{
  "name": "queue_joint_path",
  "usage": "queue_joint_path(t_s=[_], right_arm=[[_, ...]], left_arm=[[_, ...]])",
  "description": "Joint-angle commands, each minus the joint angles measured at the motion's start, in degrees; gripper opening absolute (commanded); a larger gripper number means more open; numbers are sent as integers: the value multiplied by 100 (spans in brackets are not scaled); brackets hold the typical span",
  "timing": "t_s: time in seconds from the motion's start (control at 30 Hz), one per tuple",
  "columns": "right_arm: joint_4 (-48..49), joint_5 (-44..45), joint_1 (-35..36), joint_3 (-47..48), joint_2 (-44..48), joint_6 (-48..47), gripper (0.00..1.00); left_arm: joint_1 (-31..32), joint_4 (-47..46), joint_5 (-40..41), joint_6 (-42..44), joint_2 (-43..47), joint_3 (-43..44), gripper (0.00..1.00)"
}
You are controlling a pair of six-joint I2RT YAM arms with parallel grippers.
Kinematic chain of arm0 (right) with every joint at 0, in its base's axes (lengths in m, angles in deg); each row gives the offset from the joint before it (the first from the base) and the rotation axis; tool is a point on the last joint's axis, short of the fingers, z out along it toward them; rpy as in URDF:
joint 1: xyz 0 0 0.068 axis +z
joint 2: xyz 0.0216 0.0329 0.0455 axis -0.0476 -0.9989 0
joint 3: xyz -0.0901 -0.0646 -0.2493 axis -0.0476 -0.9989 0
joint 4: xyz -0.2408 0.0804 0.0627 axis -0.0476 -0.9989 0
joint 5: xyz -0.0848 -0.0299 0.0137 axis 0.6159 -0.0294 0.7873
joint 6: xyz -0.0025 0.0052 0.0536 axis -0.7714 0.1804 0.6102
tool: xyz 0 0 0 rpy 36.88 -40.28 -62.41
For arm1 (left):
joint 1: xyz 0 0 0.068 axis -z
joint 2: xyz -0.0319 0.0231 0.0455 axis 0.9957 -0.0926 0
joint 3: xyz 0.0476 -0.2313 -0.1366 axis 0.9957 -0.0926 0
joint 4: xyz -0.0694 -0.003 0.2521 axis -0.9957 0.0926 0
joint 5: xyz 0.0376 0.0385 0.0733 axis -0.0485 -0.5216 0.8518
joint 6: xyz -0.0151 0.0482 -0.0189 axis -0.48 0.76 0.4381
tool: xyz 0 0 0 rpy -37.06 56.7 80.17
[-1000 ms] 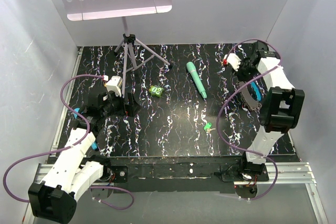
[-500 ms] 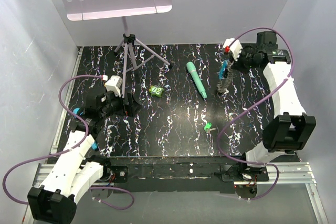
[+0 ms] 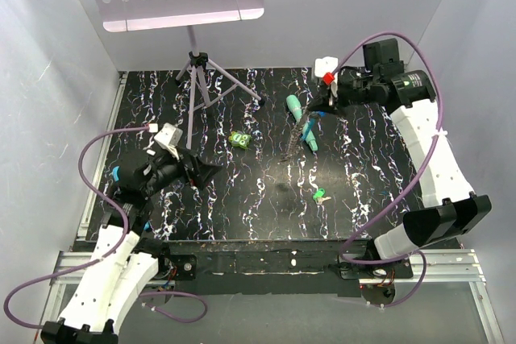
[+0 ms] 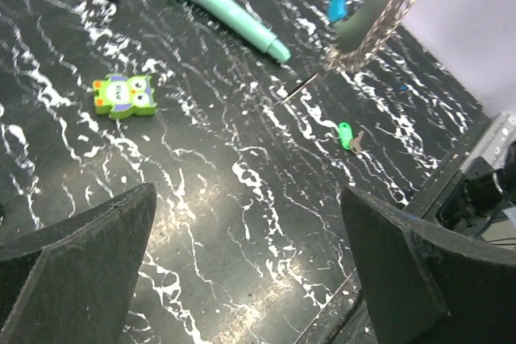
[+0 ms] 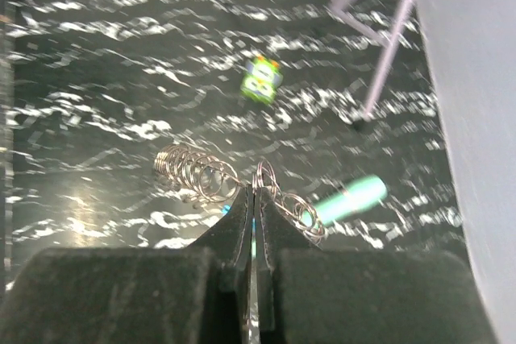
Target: Put the keys on the keyring
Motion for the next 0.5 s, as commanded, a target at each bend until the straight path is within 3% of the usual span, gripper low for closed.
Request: queue_joint_path(t_s=[0.0,0.17,0.47], right_arm=[[-518,-1232,410,380,13,-65,1],[-976,-1875,1008,275,-285,-636,1],[-1328,-2121,2309,547,-1269,-1120,1]], left_arm=[[-32,-449,-640,-113,528,-87,100],[-23,-801,-1027,-438,1047,-219,100],[-31,-1371,-1336,-1580,1390,-737,77]])
